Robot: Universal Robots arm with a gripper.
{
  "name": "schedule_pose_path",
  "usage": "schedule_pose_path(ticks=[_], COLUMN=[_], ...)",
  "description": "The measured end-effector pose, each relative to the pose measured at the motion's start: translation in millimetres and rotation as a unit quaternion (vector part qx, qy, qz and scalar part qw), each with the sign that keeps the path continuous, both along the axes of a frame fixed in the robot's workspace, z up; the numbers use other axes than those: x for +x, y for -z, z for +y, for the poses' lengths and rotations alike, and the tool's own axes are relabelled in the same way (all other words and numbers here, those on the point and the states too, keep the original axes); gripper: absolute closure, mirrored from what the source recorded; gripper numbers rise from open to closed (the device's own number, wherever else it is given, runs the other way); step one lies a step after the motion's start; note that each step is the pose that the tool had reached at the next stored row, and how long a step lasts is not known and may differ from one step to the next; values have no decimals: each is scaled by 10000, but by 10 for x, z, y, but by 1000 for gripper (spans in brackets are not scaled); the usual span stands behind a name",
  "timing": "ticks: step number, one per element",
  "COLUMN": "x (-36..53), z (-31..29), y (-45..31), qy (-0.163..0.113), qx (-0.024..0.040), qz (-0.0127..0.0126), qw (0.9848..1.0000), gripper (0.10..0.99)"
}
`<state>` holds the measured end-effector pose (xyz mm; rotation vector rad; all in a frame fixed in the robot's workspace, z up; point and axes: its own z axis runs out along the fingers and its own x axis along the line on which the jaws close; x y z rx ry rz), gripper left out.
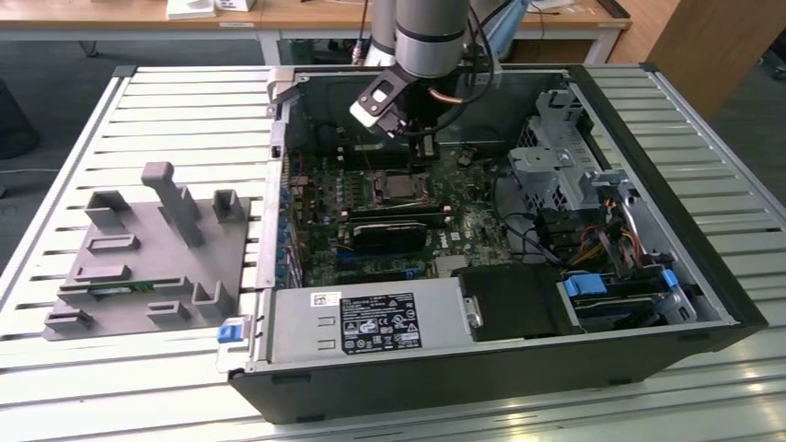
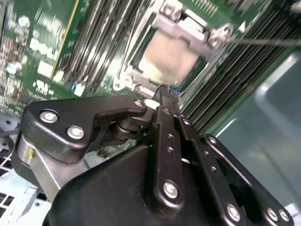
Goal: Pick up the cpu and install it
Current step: 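Close the cpu cover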
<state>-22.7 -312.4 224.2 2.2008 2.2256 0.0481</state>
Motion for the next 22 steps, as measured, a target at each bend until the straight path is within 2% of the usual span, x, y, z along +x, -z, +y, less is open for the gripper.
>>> schedule_pose_path(ticks=[4,9,17,22], x=[-103,-149,-270,-365], z=[0,0,0,0], y=[4,16,58,89], qy=[0,1,1,0], qx=[1,1,0,1], qz=[-1,1,30,33], qw=[10000,10000,10000,10000], gripper=[980,980,980,980])
